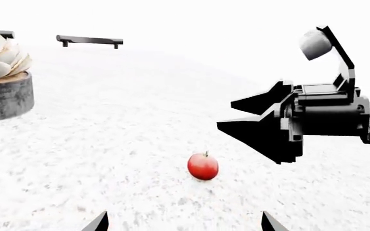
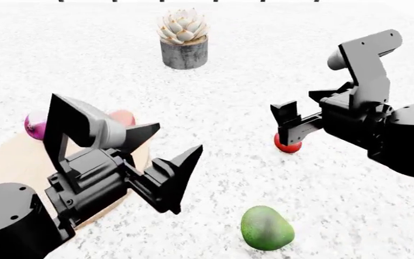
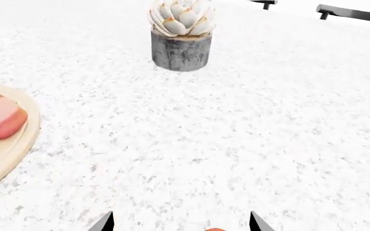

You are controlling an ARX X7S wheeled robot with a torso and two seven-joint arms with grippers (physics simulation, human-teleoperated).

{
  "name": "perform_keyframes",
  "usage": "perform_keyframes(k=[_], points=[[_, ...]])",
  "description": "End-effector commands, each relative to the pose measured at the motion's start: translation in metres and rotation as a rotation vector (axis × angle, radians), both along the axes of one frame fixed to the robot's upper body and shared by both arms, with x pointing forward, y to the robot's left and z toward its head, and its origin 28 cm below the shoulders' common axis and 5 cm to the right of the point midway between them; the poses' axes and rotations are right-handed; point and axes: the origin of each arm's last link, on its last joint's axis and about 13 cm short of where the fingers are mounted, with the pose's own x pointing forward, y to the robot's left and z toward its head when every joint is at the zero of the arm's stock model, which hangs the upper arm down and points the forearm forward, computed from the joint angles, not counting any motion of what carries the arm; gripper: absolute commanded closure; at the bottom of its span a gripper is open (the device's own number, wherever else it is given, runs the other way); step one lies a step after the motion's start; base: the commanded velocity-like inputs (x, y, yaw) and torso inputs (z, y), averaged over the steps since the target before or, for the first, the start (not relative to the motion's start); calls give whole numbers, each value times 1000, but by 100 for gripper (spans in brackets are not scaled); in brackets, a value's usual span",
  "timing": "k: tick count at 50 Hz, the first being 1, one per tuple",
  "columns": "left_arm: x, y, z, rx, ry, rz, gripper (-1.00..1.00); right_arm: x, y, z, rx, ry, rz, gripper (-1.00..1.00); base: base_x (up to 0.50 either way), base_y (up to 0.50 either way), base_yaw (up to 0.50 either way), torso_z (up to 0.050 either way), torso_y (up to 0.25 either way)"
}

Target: Place the avocado, onion, tomato and bell pepper on the cutting board.

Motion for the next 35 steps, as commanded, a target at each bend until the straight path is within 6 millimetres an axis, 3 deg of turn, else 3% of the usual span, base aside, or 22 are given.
perform_keyframes(k=[1,35], points=[[-1,1,0,-17,29,-90,-100,9,-4,-6,-41,47,15,-100,0,0,0,0,0],[-11,0,-4,19,16,-165,-100,26,-8,-31,-160,103,-29,-100,0,0,0,0,0]])
